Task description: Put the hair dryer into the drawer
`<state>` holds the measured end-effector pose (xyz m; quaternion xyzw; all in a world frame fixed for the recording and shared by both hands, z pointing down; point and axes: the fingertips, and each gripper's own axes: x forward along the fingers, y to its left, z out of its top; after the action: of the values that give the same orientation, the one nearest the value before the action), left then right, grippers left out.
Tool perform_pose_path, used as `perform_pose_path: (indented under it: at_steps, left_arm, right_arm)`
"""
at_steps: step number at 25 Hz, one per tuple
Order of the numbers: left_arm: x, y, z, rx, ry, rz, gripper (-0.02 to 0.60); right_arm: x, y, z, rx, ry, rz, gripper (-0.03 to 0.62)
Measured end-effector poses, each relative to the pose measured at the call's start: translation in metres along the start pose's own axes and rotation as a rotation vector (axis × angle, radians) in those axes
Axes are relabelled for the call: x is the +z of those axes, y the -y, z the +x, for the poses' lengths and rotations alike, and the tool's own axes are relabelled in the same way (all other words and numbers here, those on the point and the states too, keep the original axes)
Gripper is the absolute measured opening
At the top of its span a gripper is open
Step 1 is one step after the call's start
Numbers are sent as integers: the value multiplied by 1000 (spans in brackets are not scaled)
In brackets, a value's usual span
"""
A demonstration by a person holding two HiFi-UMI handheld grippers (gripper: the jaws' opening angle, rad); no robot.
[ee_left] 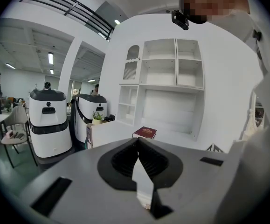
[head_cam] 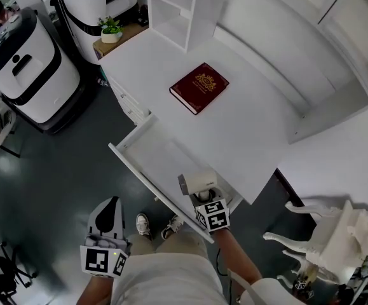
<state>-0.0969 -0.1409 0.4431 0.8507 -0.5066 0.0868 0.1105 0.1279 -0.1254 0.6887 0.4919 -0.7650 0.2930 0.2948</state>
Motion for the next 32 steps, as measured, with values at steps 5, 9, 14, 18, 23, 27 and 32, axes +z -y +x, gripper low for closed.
perform_pose_path:
  at_steps: [5,9,14,18,23,27,32]
  left_arm:
    - [-5,-6,-2,32,-16,-5,15]
    - [-9,-13,-6,64,-30,-8,15]
    - [-12,-15,-12,98,-38,-15,15]
    - [-15,-17,-16,117,-44,-21,15]
    - [-20,-18,-20,137,-48,-32,15]
    - [-22,-18,-23,148,-49,-39,15]
    - [-24,-18,-27,158,-51,-47,15]
  right_arm:
    - [-14,4,28,14,-61,-9,201]
    - [-19,4,44,25,-92,-32,201]
    - [-27,4,57,42,-126,-70,201]
    - [-35,8,71,42,-172,-102,201]
    - [-45,14,86,37,-236,-157,202]
    - [-48,14,92,29,-281,-197,202]
    - [-55,16,100,23,-341,-200,204]
